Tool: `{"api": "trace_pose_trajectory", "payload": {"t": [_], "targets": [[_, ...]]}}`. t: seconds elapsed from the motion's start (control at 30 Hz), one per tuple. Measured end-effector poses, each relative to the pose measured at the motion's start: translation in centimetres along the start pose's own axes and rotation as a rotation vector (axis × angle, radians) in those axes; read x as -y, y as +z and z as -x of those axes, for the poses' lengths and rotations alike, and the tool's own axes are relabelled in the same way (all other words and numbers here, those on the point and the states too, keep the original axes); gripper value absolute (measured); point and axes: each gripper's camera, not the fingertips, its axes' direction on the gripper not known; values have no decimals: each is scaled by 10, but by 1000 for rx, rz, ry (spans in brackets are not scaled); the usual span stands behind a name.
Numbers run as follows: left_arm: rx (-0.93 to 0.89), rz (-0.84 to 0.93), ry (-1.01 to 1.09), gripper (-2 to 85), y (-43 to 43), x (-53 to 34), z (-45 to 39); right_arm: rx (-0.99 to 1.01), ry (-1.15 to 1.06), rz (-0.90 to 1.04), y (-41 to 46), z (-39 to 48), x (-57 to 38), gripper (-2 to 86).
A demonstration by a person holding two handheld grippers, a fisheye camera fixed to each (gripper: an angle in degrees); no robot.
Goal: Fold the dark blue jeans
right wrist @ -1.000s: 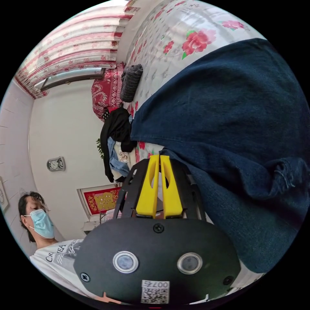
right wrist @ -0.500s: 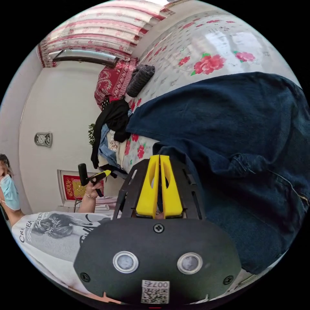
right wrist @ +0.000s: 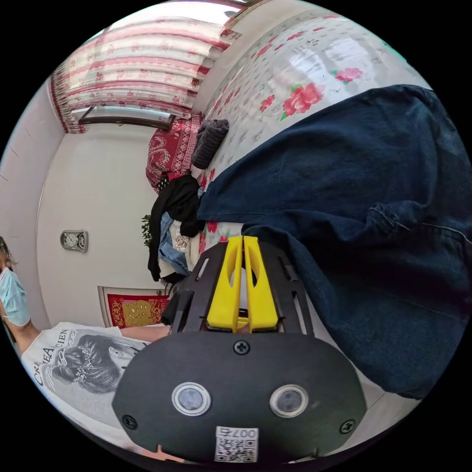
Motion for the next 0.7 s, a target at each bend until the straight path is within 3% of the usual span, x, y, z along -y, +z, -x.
{"api": "trace_pose_trajectory", "payload": {"t": [0.13,0.3,0.43,0.5,0.57,0.7], "targets": [[-221,-43,-82,-6,2,12,27,-22,-13,-65,-22,4,-23,-2],[-141,-238,-123,-7,-59,-6,46,-34,29,-125,-45,-6,-46,-2],[-112,-292,-71,5,-94,-2,40,1,78,-147,-46,-11,-49,-2],[-83,-295,26,110,-94,18,10,-3,72,-139,-40,-7,-44,-2],[-120,-282,56,152,-82,39,-13,-14,47,-121,-33,2,-39,-2],[-108,-203,5,155,-35,89,-48,-25,7,-86,-25,17,-35,-2]]}}
